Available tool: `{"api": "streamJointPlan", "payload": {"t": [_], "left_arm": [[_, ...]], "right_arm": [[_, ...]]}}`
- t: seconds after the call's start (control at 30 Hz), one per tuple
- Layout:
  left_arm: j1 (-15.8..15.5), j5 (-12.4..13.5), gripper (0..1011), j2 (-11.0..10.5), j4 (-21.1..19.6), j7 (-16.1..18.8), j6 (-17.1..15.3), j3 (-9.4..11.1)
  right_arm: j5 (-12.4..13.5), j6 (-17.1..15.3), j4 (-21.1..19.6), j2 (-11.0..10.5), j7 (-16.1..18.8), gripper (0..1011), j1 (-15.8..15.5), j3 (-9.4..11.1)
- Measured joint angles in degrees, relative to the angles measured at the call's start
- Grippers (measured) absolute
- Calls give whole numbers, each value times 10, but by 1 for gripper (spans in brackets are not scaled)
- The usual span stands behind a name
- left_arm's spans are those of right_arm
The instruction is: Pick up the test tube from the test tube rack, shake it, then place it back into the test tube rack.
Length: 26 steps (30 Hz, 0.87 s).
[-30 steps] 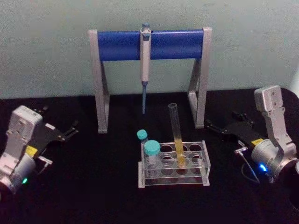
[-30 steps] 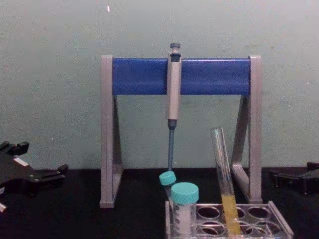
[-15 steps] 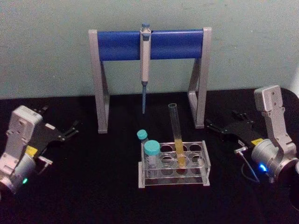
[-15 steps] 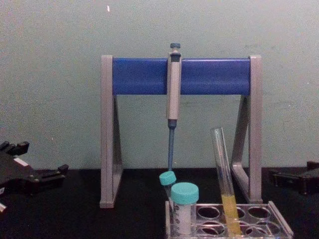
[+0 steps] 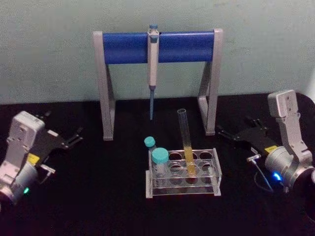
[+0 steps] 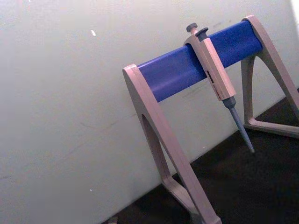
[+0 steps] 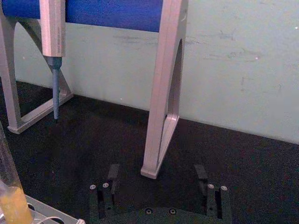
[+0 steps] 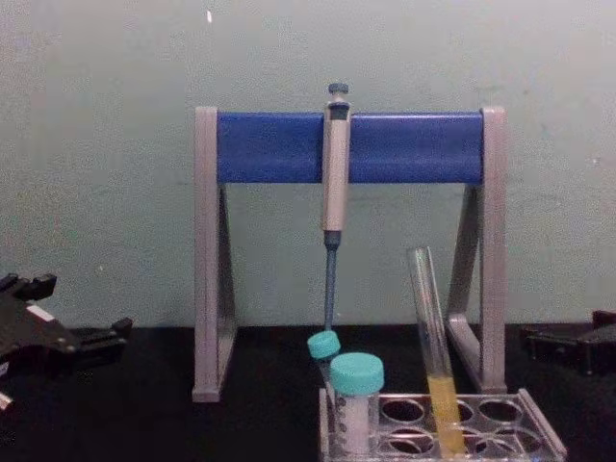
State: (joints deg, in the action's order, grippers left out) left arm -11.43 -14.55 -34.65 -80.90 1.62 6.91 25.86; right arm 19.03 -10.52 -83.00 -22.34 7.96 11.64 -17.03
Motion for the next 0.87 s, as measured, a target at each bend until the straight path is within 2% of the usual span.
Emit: {"api": "streamJointPlan", "payload": {"t": [0.87], "left_arm": [[0, 0, 1001, 0, 0, 0, 0, 0]], "right_arm": [[0, 0, 0, 0, 0, 1000, 0, 0]]}}
